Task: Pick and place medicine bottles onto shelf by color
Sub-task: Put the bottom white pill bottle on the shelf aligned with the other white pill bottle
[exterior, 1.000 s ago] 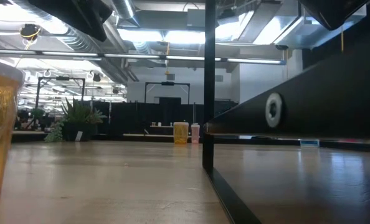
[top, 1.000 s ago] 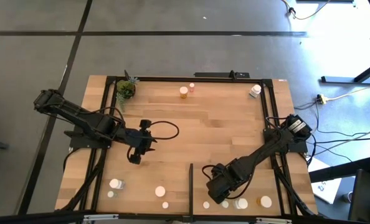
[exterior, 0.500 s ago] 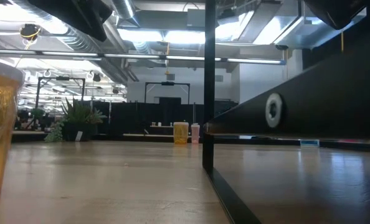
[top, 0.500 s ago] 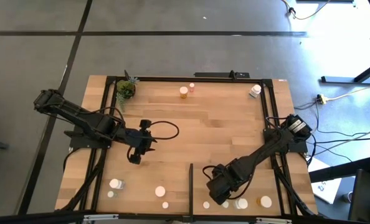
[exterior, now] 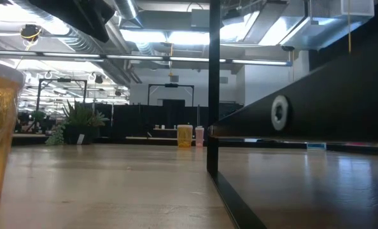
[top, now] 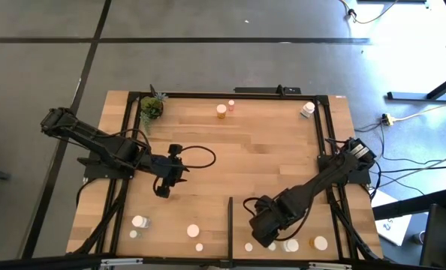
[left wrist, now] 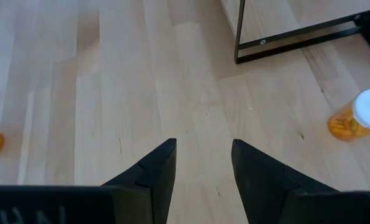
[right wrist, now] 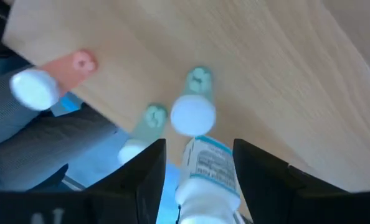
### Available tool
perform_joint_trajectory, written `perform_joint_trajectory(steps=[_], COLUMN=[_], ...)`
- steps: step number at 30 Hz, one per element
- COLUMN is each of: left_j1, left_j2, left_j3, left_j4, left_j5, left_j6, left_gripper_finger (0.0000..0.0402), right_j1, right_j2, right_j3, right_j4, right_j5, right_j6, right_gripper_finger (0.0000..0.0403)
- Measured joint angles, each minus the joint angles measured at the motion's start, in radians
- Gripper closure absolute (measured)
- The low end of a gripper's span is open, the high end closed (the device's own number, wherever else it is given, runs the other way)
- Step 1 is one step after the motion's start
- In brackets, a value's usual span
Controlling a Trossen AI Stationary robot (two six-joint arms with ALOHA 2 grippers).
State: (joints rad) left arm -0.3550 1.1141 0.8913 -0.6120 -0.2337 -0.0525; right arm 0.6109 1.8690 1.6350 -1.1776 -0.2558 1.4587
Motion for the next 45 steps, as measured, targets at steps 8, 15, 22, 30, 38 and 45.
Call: perform_joint_trajectory(steps=[8,15,22,30,38,45], left_j1=[0.0,0.0,0.0,0.018,0.07,0.005], left_j2=[0.0,0.0,0.0,0.0,0.0,0.0], left_j3=[0.0,0.0,0.0,0.0,0.0,0.0], left_j4=[0.0,0.0,0.0,-0.001,-0.095,-0.342], left_j5=[0.0,0.0,-0.015,-0.07,-0.062,0.072], left_j6=[0.0,-0.007,-0.18,-0.254,-0.381,-0.544], left_gripper_finger=[0.0253,0.0253,0.0253,0.0253,0.0253,0.0253], right_j1=[0.008,0.019,0.017,-0.026,-0.144,-0.213], right_j2=[-0.001,-0.001,-0.001,-0.001,-0.001,-0.001], right_j3=[0.175,0.271,0.275,0.275,0.274,0.273], right_j4=[-0.152,-0.222,-0.17,-0.254,-0.39,-0.343], right_j5=[0.187,0.506,0.576,0.724,0.716,0.679], right_j6=[-0.008,-0.089,-0.308,-0.435,-0.55,-0.716], right_gripper_finger=[0.0214,0.0214,0.0214,0.0214,0.0215,0.0215])
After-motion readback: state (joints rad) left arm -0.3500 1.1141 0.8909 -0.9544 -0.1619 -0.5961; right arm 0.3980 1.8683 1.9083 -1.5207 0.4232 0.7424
